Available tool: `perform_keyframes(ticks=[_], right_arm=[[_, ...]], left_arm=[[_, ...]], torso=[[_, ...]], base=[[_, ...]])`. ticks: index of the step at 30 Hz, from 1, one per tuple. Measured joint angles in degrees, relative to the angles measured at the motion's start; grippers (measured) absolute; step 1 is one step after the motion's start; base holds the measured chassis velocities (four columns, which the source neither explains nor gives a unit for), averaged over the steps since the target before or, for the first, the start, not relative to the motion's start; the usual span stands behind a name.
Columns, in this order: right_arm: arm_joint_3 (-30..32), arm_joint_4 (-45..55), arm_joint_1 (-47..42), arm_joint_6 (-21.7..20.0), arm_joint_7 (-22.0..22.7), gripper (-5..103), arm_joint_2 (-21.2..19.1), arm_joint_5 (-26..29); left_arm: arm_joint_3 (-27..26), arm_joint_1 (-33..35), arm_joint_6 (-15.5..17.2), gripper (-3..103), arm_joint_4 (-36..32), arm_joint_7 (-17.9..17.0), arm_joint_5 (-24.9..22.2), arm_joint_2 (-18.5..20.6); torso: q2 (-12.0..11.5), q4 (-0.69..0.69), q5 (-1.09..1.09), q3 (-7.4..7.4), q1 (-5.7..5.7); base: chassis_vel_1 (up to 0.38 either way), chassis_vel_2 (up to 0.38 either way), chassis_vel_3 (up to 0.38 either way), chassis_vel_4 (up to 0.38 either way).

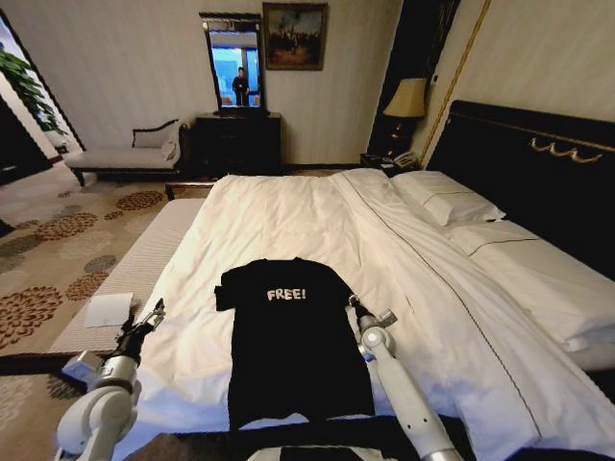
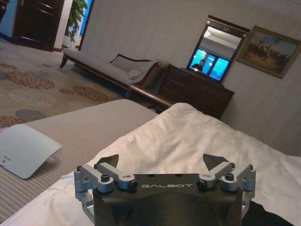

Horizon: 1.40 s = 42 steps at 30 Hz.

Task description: Fold the clothes on the bed.

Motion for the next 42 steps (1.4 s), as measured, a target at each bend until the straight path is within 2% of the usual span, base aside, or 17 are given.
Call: perform_keyframes(ticks=[2, 3, 7, 20, 24, 33, 42], right_arm=[[-0.1, 0.0, 0.1, 0.0, 0.0, 14, -0.1, -0.1], [-0.2, -0.2, 0.4, 0.0, 0.0, 4, -0.6, -0.3], [-0.5, -0.6, 1.5, 0.0, 0.0, 0, -1.8, -0.3], [-1.2, -2.2, 5.7, -0.2, -0.5, 0, -4.2, 0.8], [-2.5, -5.6, 9.2, -0.2, -1.3, 0, -5.3, 0.6], [-2.2, -9.6, 13.8, -0.2, -1.5, 0, -5.2, 0.6], [-0.6, -11.0, 11.8, 0.1, -1.7, 0, -3.6, -1.7]], left_arm=[[0.0, 0.1, 0.0, 100, 0.0, 0.0, 0.0, 0.0], [-0.2, 0.3, 0.0, 100, -0.2, 0.0, 0.0, 0.0], [-0.3, 0.6, 0.0, 100, -0.3, -0.1, 0.1, -0.3], [0.0, 1.2, 0.0, 100, -1.2, -0.2, 1.2, -2.6], [0.0, 1.6, -0.2, 100, -1.3, -0.2, 1.8, -3.3], [0.3, 1.5, -0.3, 100, -0.8, -0.1, 2.0, -3.4], [1.0, 0.4, -0.4, 100, 1.1, -0.1, 1.9, -2.9]], torso=[[0.0, 0.00, 0.00, 0.00, 0.00], [0.0, 0.00, 0.00, 0.00, 0.00], [0.0, 0.00, 0.00, 0.00, 0.00], [0.0, 0.00, 0.00, 0.00, 0.00], [0.0, 0.00, 0.00, 0.00, 0.00], [0.0, 0.01, -0.01, 0.00, 0.00], [0.0, -0.01, -0.01, 0.00, 0.00]], base=[[0.000, 0.000, 0.000, 0.000], [0.000, 0.000, 0.000, 0.000], [0.000, 0.000, 0.000, 0.000], [0.000, 0.000, 0.000, 0.000], [0.000, 0.000, 0.000, 0.000], [0.000, 0.000, 0.000, 0.000], [0.000, 0.000, 0.000, 0.000]])
